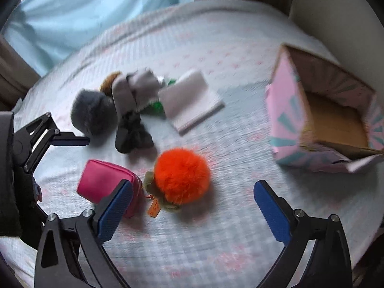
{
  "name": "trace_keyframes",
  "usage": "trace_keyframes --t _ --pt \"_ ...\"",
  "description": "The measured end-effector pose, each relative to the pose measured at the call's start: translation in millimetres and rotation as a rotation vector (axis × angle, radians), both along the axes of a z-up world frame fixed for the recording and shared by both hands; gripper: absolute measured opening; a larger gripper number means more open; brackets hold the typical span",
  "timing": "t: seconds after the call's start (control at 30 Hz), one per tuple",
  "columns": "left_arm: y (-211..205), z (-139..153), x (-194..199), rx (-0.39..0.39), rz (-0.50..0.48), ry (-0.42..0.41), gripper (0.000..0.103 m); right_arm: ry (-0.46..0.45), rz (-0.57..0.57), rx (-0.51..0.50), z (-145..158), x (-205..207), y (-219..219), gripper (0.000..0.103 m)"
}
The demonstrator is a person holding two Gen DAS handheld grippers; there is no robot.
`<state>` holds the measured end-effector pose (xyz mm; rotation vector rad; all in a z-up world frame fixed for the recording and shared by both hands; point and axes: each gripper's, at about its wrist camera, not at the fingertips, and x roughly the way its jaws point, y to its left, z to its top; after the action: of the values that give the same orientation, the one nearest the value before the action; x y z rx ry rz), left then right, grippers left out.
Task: Organize soft objects
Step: 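Grasp the pink pouch with the left tool while the right tool grasps the orange pompom, then carry the pink pouch and orange pompom into the cardboard box with both tools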
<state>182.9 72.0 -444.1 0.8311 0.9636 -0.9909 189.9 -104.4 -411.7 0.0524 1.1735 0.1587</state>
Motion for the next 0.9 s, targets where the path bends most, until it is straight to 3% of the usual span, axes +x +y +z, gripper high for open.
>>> trace_keyframes --t 0.3,0.43,0.67,0.8,0.9 --pt "-6.3 -40.0 8.7 0.025 -0.066 0.102 0.094 0.090 0.101 0.003 -52.1 31.7 19.4 0.087" --pt "-9.9 -51.8 10.8 0.057 -0.077 0.105 0.091 0.130 0.119 0.035 -68.9 39.0 22.9 0.069" --pt "-11.6 -51.5 17.3 0.055 -0.063 0.114 0.069 0.115 0.126 0.035 -68.8 36.9 22.0 0.042" --pt "-5.0 -44.3 21.1 0.039 -0.010 0.120 0.051 0.101 0.131 0.034 -61.6 33.5 25.6 0.037" --pt "-0.9 -39.3 26.6 0.030 0.035 0.120 0.043 0.077 0.124 0.034 -51.9 27.3 26.5 0.037"
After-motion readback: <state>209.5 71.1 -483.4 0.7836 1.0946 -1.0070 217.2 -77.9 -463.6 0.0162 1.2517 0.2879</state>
